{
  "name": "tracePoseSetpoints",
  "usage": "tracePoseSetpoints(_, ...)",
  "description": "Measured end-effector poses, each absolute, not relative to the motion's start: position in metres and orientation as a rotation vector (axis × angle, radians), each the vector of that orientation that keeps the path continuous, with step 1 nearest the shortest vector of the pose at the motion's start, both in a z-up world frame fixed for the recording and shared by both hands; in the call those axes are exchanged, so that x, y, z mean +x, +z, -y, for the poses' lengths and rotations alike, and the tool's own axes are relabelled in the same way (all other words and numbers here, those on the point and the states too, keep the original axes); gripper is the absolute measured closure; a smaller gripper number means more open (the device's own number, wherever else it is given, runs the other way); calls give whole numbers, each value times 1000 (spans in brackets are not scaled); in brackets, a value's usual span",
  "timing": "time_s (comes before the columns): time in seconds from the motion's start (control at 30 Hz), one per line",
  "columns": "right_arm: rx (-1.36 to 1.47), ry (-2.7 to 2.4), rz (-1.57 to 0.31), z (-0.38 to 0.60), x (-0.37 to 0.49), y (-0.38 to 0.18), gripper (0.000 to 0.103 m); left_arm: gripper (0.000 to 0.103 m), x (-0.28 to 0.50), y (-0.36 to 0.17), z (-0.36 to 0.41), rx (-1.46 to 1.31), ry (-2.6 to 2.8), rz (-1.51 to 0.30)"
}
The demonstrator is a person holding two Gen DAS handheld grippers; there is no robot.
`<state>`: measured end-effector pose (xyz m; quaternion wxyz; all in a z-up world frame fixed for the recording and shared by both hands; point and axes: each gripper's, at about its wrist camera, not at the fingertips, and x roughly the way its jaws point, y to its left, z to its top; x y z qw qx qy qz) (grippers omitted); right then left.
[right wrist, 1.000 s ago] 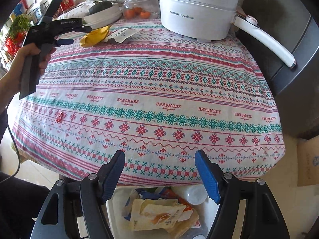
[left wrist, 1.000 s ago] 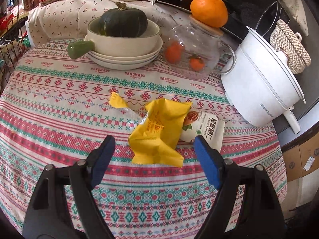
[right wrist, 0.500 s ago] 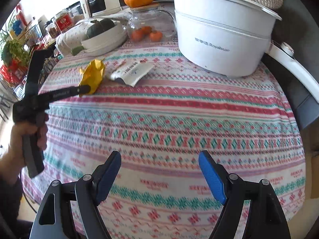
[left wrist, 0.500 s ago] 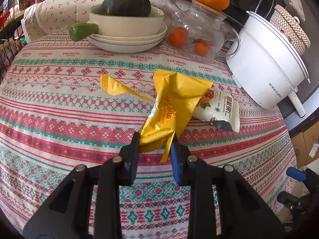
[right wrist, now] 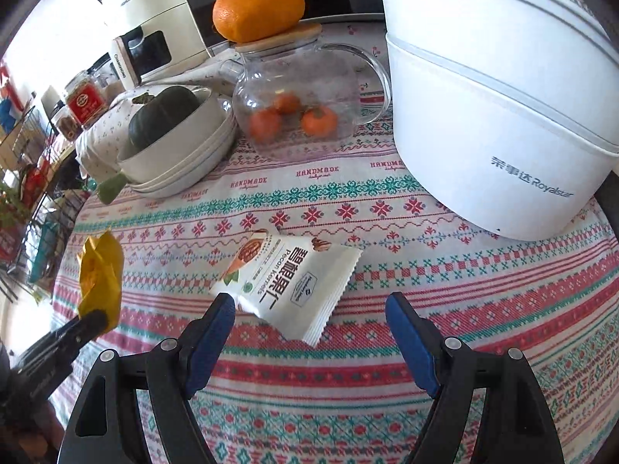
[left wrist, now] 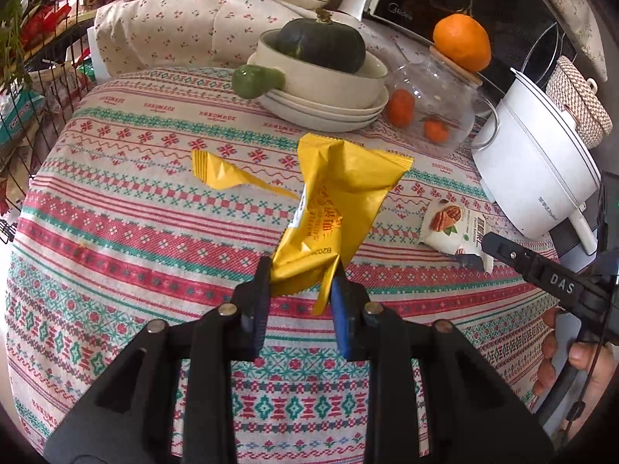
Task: Collect trash
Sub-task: 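Grasp the white pecan packet with the right gripper while the left holds the wrapper, then carry the wrapper and pecan packet over the white bin and release both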
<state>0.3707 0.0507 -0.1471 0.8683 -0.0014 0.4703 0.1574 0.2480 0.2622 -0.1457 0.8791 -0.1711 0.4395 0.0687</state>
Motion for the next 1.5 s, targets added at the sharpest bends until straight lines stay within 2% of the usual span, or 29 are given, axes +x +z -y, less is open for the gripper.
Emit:
tracePoseSetpoints(0.1, 30, 301, -984, -54, 382, -157, 22, 73, 246, -148, -265, -357, 148, -920)
tracePoseSetpoints(0.17, 59, 286, -986, -55, 387, -163, 29, 73, 244, -149, -267, -355, 149, -923)
tracePoseSetpoints(0.2, 76, 287, -995, -55, 389, -167, 38, 73, 244, -149, -268, -353, 149, -924)
tracePoseSetpoints(0.27, 83, 271, -991, -56, 390, -171, 47, 73, 242, -150, -269, -350, 153, -927)
tracePoseSetpoints(0.33, 72, 292, -1001, -61, 388, -172, 76, 73, 241, -151, -269, -344, 159, -931)
tracePoseSetpoints(0.37, 73, 303, -1003, -62, 387, -172, 82, 73, 241, -151, -268, -341, 161, -933)
tracePoseSetpoints(0.5, 53, 330, -989, -64, 370, -161, 91, 73, 235, -150, -261, -321, 159, -947)
tracePoseSetpoints(0.73, -17, 367, -947, -39, 329, -126, 94, 73, 221, -131, -241, -327, 148, -957)
tracePoseSetpoints(1.23, -68, 411, -868, 73, 208, -47, 94, 73, 149, -76, -143, -229, 29, -948)
tracePoseSetpoints(1.5, -62, 355, -958, 123, 146, -41, 94, 73, 111, -62, -82, -146, -138, -993)
